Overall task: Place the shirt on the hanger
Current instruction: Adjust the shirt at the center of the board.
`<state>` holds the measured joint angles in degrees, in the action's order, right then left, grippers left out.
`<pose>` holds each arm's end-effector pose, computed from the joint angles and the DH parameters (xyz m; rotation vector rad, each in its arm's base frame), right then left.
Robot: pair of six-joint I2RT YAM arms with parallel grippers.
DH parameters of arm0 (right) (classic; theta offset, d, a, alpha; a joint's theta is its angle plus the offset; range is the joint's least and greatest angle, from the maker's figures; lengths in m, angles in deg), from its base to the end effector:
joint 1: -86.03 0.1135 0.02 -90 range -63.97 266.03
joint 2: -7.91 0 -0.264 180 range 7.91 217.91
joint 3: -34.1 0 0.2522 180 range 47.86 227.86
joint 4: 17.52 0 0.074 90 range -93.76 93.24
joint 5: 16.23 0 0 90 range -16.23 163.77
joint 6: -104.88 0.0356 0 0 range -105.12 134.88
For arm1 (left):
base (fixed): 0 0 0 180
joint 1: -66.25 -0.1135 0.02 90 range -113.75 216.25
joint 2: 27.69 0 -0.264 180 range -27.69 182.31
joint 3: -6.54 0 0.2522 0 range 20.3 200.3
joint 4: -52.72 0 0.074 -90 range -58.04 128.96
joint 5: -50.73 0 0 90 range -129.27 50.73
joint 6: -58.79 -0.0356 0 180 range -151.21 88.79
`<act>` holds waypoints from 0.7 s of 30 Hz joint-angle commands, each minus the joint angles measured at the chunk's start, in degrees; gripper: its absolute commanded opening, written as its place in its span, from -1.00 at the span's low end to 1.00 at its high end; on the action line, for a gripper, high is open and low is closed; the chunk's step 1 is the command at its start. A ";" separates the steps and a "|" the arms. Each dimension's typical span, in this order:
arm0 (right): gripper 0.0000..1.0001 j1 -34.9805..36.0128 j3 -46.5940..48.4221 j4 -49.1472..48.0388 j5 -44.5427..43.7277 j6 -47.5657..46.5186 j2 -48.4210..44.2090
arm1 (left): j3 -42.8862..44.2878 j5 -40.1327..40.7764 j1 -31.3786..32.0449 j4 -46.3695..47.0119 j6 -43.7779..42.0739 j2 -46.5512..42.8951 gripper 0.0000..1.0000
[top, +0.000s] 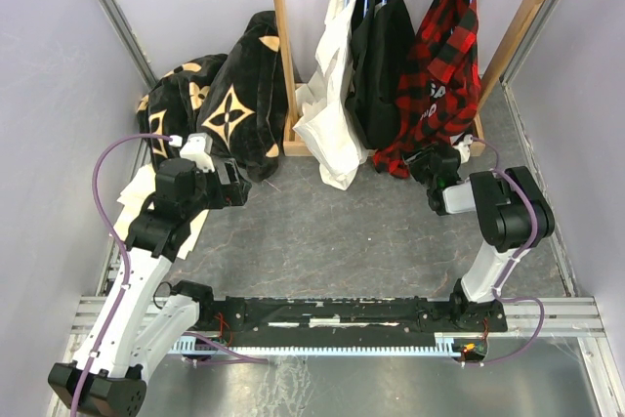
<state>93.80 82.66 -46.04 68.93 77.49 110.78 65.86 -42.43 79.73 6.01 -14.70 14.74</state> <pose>0.3219 0.0409 0.1184 1.0108 1.8282 0.6829 0.1566 -0.0396 0.3104 -0.0221 2.1122 -0.3729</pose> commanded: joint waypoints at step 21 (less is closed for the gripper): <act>-1.00 -2.61 15.32 -6.67 6.27 2.25 -4.43 | 2.97 0.70 0.05 -0.28 1.40 -1.40 0.99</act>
<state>91.15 95.12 -47.16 74.66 78.91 110.89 66.34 -42.34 79.73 4.74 -14.70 14.13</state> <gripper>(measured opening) 0.122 0.997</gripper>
